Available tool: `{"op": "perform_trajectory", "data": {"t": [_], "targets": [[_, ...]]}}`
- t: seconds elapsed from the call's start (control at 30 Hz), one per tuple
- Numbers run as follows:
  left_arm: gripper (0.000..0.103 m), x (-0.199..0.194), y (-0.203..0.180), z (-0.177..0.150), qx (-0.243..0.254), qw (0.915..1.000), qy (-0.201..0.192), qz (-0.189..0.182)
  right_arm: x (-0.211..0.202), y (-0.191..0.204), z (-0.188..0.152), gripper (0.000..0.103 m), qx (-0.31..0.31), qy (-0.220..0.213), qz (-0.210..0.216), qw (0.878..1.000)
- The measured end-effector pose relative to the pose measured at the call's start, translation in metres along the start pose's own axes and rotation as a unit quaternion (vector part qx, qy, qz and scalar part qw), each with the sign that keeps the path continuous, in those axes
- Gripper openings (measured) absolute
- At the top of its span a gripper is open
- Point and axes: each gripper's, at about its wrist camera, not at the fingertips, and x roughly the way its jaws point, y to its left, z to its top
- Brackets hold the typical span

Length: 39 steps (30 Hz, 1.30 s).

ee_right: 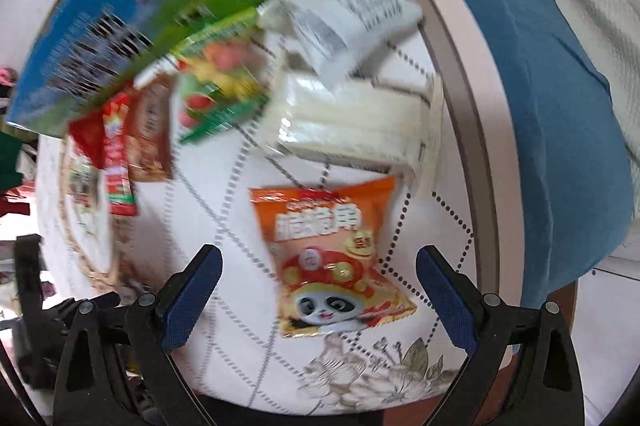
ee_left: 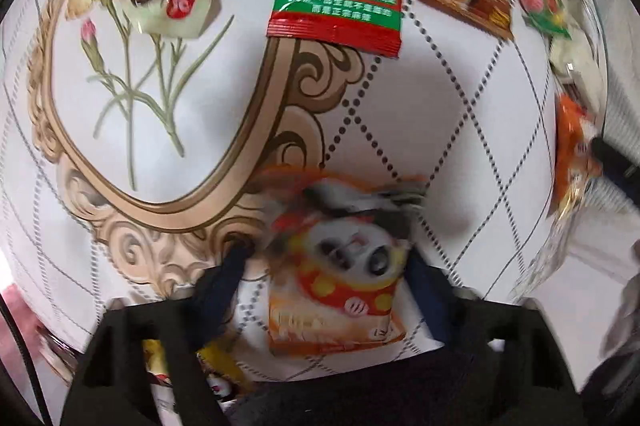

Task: Organize snacks
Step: 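Grasp the white panda chip bag with the left gripper while the right grasps the orange chip bag, then lower both chip bags into the box and open both grippers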

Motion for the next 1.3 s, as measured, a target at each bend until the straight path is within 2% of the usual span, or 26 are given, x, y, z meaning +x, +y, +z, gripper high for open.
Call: {"op": "perform_trajectory", "data": {"t": [0.03,0.07,0.1,0.2,0.33,0.4,0.53,0.63,0.77,0.83,0.87,0.9,0.97,1.1,1.17,1.2,1.3], "targets": [[0.059,0.001,0.0,0.002,-0.006,1.0,-0.001,0.001,0.007,-0.002,-0.002,0.086,0.0,0.007,0.001,1.0],[0.059,0.001,0.001,0.003,-0.014,0.9999,-0.005,0.0,0.012,-0.003,-0.004,0.072,0.001,0.013,0.003,1.0],[0.059,-0.001,0.003,0.005,-0.023,0.9997,-0.011,0.0,0.015,-0.004,-0.006,0.067,0.002,0.016,0.008,1.0],[0.058,-0.008,0.004,0.011,-0.039,0.9989,-0.026,0.005,0.016,0.001,-0.015,0.064,-0.011,0.011,0.009,1.0],[0.058,-0.014,0.001,0.018,-0.048,0.9979,-0.044,0.003,0.015,0.02,-0.027,0.063,-0.053,0.02,0.024,0.998],[0.059,-0.008,-0.003,0.02,-0.047,0.9982,-0.037,-0.004,0.018,0.025,-0.03,0.063,-0.064,0.025,0.016,0.997],[0.07,0.005,-0.001,0.018,-0.066,0.9969,-0.012,-0.042,0.02,0.023,-0.033,0.067,-0.054,0.032,0.018,0.998],[0.071,0.012,0.006,0.01,-0.093,0.9936,-0.002,-0.065,0.027,0.016,-0.035,0.067,-0.049,0.041,0.014,0.998],[0.071,0.018,0.011,-0.003,-0.107,0.9918,-0.009,-0.068,0.035,0.014,-0.038,0.067,-0.056,0.043,0.005,0.997],[0.066,0.015,0.012,-0.006,-0.111,0.9917,-0.017,-0.063,0.037,0.016,-0.041,0.067,-0.06,0.036,0.0,0.998],[0.056,0.012,0.014,-0.011,-0.11,0.9921,-0.022,-0.058,0.036,0.016,-0.042,0.066,-0.061,0.033,-0.001,0.998],[0.051,0.011,0.012,-0.014,-0.105,0.9928,-0.028,-0.05,0.036,0.019,-0.044,0.062,-0.063,0.03,-0.002,0.998],[0.051,0.008,0.015,-0.02,-0.1,0.9933,-0.034,-0.048,0.036,0.029,-0.046,0.057,-0.066,0.019,0.0,0.998],[0.05,-0.007,0.011,-0.028,-0.087,0.9942,-0.053,-0.036,0.026,0.034,-0.046,0.055,-0.068,0.009,0.014,0.998],[0.05,-0.027,0.009,-0.029,-0.075,0.9943,-0.07,-0.031,0.016,0.036,-0.044,0.055,-0.069,0.002,0.024,0.997],[0.05,-0.038,0.005,-0.032,-0.066,0.9968,-0.038,-0.022,0.01,0.037,-0.043,0.055,-0.069,-0.002,0.031,0.997],[0.05,-0.076,-0.008,-0.035,-0.044,0.9959,-0.072,-0.032,-0.017,0.039,-0.036,0.055,-0.067,-0.017,0.06,0.996]]}}
